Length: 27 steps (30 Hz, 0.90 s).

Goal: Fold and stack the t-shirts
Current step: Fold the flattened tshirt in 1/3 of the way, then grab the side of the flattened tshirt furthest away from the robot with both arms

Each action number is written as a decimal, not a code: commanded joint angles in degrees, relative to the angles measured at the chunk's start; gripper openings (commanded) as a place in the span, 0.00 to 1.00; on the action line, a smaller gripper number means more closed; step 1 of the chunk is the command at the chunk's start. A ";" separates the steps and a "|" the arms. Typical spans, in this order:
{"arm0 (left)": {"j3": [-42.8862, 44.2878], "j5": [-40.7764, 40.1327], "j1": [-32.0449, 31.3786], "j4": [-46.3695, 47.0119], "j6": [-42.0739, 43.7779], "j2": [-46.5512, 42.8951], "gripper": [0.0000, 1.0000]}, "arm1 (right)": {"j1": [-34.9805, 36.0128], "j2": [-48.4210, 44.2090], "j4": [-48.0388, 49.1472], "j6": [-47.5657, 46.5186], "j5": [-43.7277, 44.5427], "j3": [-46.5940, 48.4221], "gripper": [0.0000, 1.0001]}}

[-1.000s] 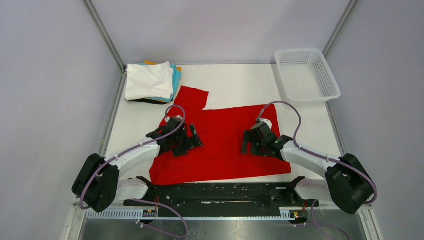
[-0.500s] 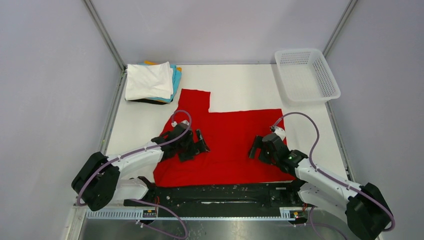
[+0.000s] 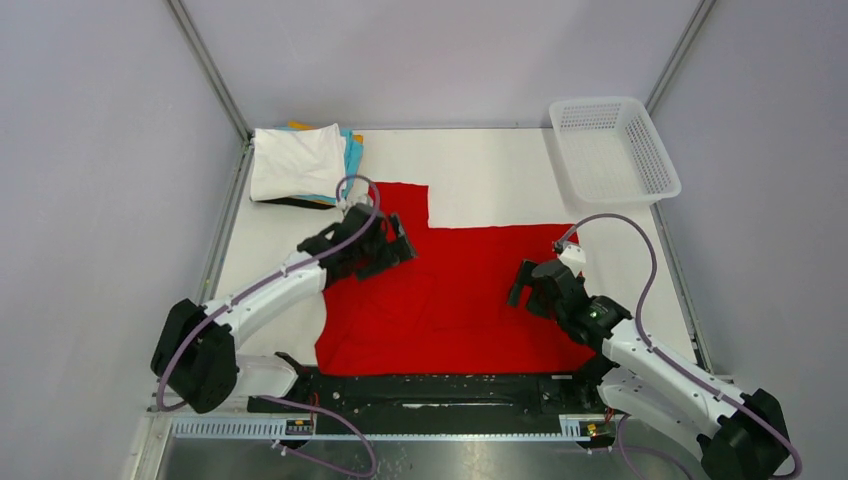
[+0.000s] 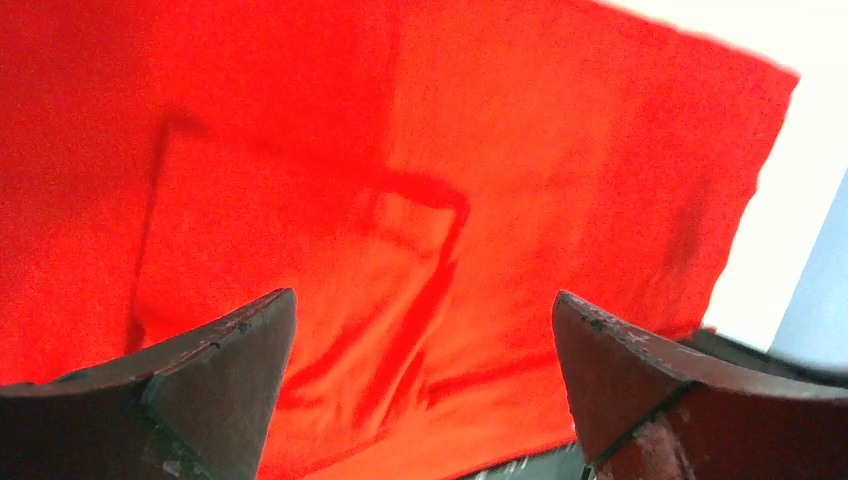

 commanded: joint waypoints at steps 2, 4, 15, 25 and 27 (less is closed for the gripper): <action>15.96 -4.23 8.83 -3.83 8.74 10.40 0.99 | -0.27 1.59 2.26 -4.96 9.12 7.16 0.99; 22.71 -5.51 11.10 -5.32 11.56 15.18 0.99 | -1.20 3.90 2.85 -7.22 8.82 9.10 0.99; 70.47 -8.00 20.61 -18.99 23.89 55.78 0.99 | -11.99 20.50 3.27 -12.82 -6.85 18.03 0.99; 84.19 0.78 24.06 -20.63 26.69 70.84 0.99 | -14.97 23.94 3.47 -13.61 -9.74 18.20 1.00; 83.84 2.97 24.12 -20.22 26.36 71.87 0.93 | -15.12 24.43 3.47 -13.60 -9.78 18.20 0.99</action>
